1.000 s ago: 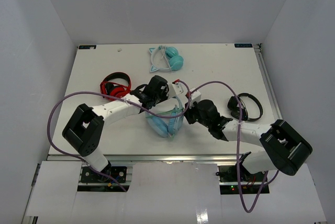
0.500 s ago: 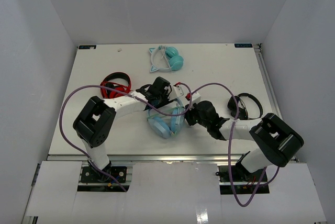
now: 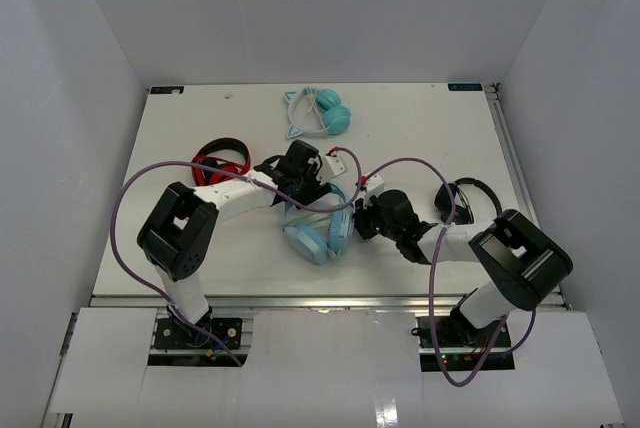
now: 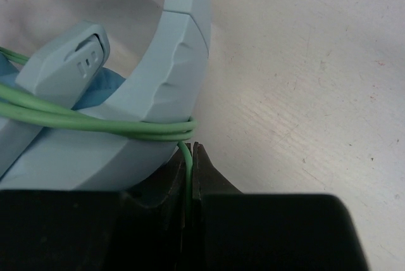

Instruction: Wrap the headphones

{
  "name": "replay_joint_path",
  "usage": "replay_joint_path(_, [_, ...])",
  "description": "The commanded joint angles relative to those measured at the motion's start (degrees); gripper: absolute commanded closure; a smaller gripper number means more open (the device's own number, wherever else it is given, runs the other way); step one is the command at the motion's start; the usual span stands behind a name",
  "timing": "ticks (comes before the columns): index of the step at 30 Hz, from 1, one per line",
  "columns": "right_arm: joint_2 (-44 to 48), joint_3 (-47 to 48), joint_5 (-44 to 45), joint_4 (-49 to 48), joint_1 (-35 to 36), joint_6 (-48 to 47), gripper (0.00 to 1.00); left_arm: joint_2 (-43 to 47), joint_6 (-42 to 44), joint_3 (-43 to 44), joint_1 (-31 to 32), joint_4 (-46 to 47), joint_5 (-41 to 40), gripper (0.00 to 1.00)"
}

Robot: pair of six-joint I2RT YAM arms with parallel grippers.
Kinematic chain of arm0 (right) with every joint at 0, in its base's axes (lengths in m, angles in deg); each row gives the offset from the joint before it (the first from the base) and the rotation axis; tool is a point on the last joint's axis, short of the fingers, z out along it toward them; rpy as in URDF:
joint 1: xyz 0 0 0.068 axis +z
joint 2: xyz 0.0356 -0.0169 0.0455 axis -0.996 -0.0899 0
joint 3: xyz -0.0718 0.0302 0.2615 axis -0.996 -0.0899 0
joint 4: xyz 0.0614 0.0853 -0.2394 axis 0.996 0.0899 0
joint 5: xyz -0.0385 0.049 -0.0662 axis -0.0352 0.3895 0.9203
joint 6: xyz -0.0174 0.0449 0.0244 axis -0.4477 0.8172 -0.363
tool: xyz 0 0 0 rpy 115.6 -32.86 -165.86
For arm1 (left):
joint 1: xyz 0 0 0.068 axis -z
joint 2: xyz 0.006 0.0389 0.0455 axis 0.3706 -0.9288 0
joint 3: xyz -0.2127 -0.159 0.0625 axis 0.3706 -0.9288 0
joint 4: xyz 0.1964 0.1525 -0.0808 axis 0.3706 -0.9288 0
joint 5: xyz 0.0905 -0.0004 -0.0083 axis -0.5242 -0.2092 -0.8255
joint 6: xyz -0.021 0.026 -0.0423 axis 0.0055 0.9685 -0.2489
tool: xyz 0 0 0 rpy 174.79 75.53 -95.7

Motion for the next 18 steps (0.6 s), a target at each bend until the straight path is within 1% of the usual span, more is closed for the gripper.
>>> replay_joint_path(1, [-1.24,2.95,-2.41,-3.71,-1.0,1.2,0.91,4.75,-1.62,1.52,-0.58,2.02,3.0,0.06])
replay_joint_path(3, [-1.07,2.68,-2.85,-3.76,-1.73,1.4,0.88,5.07,-1.77,1.28,-0.67,2.51,3.07,0.05])
replay_joint_path(11, [-2.29,3.24,-6.11,-2.89,-4.12,2.39,0.71,5.54,-2.11,1.57,-0.76,2.68,3.22,0.05])
replay_joint_path(13, [-2.87,3.92,-6.1,-1.96,-4.25,2.48,0.7,5.63,-2.36,1.7,-0.76,2.72,3.48,0.05])
replay_joint_path(18, [-3.16,4.23,-5.94,-1.07,-4.93,2.88,0.7,6.11,-2.79,1.9,-0.76,2.74,3.54,0.05])
